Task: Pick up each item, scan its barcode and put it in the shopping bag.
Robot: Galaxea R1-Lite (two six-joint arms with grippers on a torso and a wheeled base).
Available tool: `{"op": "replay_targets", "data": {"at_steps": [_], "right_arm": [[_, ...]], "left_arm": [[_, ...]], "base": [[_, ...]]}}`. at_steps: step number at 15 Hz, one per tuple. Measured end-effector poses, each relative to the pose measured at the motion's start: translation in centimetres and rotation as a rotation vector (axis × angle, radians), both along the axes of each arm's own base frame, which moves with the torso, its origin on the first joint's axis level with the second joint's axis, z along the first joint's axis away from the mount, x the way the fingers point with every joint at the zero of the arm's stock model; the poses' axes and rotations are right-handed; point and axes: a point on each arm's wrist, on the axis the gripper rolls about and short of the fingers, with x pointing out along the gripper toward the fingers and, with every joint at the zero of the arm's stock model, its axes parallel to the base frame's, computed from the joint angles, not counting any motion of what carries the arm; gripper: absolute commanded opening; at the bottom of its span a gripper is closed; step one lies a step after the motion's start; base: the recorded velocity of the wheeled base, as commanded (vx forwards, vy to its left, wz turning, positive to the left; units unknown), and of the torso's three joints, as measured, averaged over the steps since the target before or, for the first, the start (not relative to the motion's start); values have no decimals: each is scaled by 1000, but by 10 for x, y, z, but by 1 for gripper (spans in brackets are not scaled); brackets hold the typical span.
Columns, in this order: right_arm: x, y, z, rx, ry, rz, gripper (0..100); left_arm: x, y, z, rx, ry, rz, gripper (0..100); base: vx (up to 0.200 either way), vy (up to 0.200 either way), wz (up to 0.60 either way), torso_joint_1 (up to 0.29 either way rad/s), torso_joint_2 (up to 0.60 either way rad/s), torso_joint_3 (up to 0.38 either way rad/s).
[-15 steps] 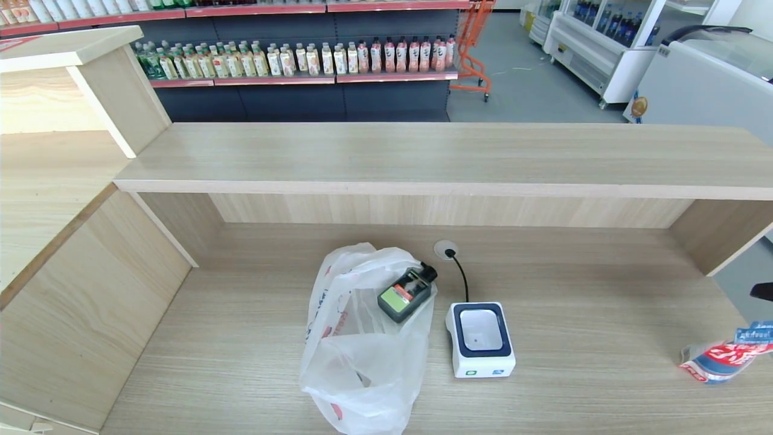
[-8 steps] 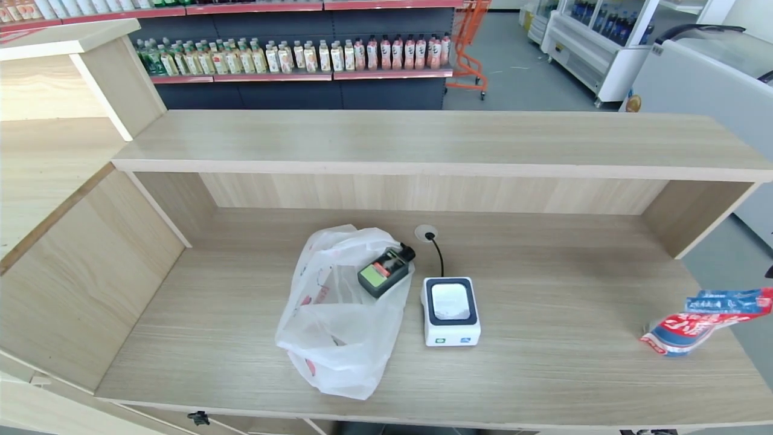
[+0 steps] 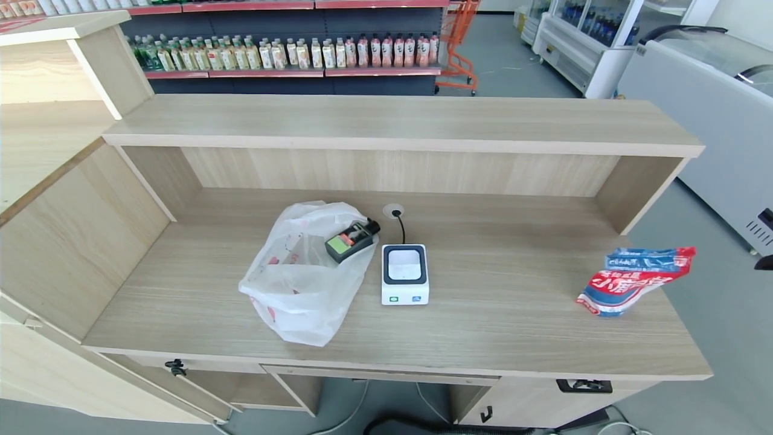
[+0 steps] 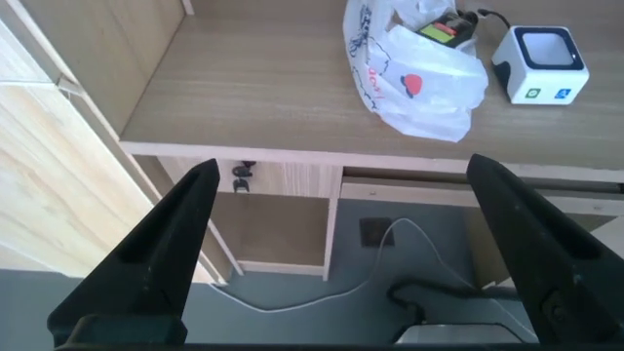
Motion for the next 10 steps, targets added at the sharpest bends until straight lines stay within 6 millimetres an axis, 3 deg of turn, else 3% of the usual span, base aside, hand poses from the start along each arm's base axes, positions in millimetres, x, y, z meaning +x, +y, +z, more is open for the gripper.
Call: {"op": "replay_targets", "data": {"at_steps": [6, 10], "right_arm": [[22, -4, 0, 117, 28, -140, 100], [53, -4, 7, 223, 34, -208, 100]], "left_arm": [[0, 0, 0, 0, 0, 1, 100], [0, 0, 0, -2, 0, 1, 100]], "base": [[0, -200, 0, 2, 2, 3], [0, 0, 0, 0, 0, 0]]}}
